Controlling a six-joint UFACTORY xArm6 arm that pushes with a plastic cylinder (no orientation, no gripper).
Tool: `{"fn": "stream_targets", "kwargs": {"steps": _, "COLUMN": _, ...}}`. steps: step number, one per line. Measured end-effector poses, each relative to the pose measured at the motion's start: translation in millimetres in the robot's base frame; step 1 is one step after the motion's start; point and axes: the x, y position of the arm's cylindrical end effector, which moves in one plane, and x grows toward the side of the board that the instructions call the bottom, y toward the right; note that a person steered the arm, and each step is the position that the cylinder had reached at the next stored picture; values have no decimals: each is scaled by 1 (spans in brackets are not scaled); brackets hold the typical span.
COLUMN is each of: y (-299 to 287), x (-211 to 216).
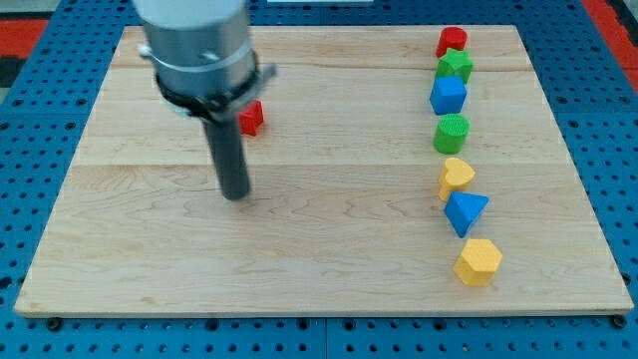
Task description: Move the red star towards the top of the yellow heart
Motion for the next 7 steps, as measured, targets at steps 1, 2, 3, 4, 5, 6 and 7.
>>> {"fn": "stream_targets", "kwargs": {"steps": 1, "y": -11, "x": -52}}
{"fn": "stream_targets", "kwargs": {"steps": 2, "y": -11, "x": -75}}
{"fn": "stream_targets", "kwargs": {"steps": 3, "y": -1, "x": -102}}
{"fn": "stream_targets", "kwargs": {"steps": 4, "y": 3, "x": -122}}
{"fn": "stream_targets", "kwargs": {"steps": 5, "y": 46, "x": -119}}
{"fn": "stream_targets", "kwargs": {"steps": 6, "y": 60, "x": -96}}
{"fn": "stream_targets", "kwargs": {"steps": 7, "y": 78, "x": -86}}
